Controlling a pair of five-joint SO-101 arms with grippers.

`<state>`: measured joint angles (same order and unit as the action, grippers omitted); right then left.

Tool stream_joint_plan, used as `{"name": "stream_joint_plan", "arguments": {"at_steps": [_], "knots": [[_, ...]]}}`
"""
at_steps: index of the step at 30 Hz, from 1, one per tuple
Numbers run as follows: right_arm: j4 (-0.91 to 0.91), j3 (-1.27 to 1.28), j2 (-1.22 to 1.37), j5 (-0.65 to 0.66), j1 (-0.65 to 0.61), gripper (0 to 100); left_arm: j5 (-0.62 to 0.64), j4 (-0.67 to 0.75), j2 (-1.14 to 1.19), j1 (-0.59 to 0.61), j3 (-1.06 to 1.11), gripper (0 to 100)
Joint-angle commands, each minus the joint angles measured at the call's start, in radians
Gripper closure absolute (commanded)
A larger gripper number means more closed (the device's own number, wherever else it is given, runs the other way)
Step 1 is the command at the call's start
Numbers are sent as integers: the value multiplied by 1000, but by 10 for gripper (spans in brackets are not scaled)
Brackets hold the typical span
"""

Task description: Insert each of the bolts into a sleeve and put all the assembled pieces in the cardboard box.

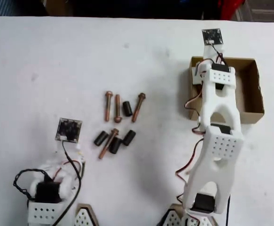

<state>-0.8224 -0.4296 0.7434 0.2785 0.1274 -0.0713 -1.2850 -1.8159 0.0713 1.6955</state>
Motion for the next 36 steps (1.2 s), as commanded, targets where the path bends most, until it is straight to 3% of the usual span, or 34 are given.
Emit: {"name": "stream_joint_plan", "arguments": {"at_steps": [1, 5, 12, 24, 36], "knots": [[-2, -54, -10, 11, 5, 926, -9, 2, -12, 8, -3, 976], [-2, -54, -10, 11, 5, 831, -9, 3, -12, 8, -3, 976], [-22, -52, -71, 11, 5, 868, -9, 3, -12, 8, -3, 976], [-305, -54, -406, 9, -4, 875, -9, 3, -12, 8, -3, 976], [-633, -46, -759, 6, -176, 875, -9, -2, -12, 8, -3, 976]]}}
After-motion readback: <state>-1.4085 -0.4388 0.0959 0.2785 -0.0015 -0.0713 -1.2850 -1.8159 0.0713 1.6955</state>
